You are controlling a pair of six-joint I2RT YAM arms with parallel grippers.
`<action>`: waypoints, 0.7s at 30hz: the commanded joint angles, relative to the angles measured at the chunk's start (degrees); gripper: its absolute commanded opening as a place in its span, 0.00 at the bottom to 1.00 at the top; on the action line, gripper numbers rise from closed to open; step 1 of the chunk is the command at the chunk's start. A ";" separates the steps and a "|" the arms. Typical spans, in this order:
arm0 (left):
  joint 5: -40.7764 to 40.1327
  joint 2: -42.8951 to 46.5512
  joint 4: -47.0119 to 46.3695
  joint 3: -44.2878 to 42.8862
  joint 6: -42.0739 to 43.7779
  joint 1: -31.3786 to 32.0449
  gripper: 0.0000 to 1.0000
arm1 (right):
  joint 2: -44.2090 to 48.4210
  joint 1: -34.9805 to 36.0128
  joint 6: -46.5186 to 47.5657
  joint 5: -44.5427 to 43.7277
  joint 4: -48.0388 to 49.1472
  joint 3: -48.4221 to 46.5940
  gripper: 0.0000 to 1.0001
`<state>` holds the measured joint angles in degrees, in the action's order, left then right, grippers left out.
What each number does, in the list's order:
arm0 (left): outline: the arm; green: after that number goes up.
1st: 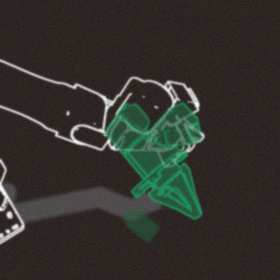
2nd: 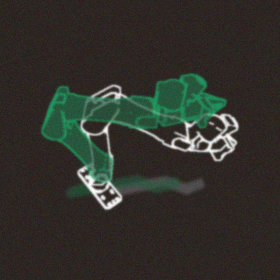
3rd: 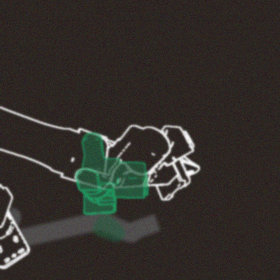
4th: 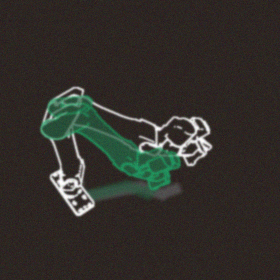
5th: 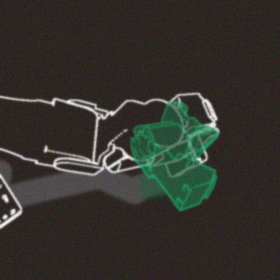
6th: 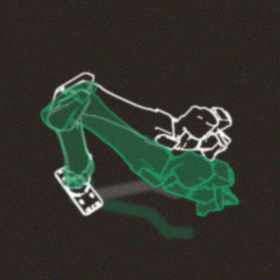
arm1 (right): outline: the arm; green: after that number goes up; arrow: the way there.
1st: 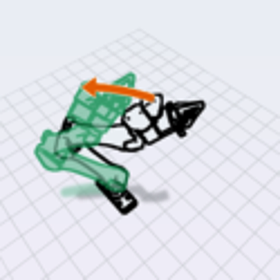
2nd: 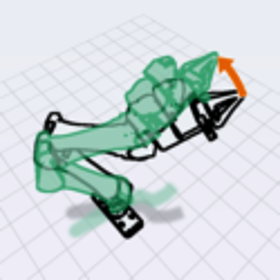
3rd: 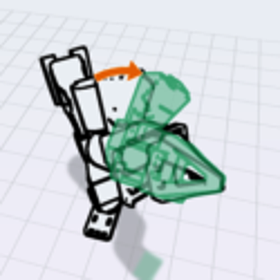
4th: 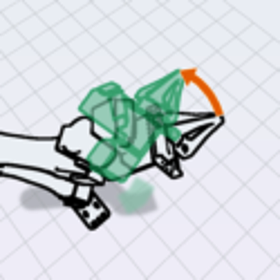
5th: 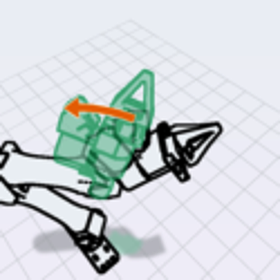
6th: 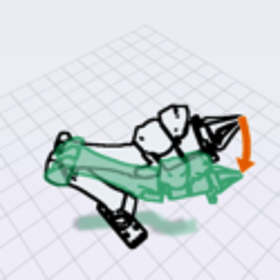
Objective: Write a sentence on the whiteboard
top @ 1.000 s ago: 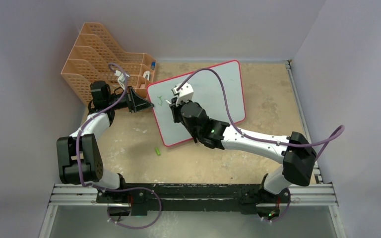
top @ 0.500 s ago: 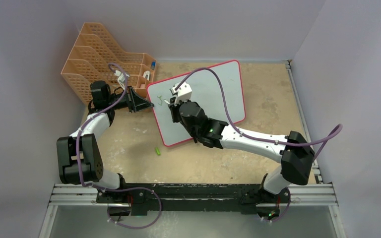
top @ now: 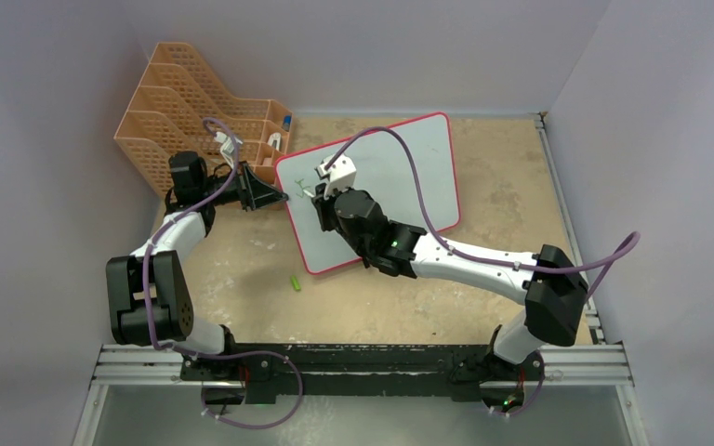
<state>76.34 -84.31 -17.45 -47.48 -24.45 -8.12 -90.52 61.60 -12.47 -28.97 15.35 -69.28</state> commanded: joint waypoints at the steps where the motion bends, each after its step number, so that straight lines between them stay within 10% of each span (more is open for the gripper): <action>1: 1.42 0.99 0.05 -1.57 0.63 1.00 0.00 | 0.25 -0.18 -0.72 -0.06 -1.31 -1.11 0.00; 21: 1.43 1.08 0.23 -1.47 0.72 1.00 0.00 | 2.52 -0.33 -1.39 -4.28 -3.58 1.78 0.00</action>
<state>76.14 -84.31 -17.43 -47.48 -24.43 -8.10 -89.80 61.73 -13.56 -29.39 13.52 -68.10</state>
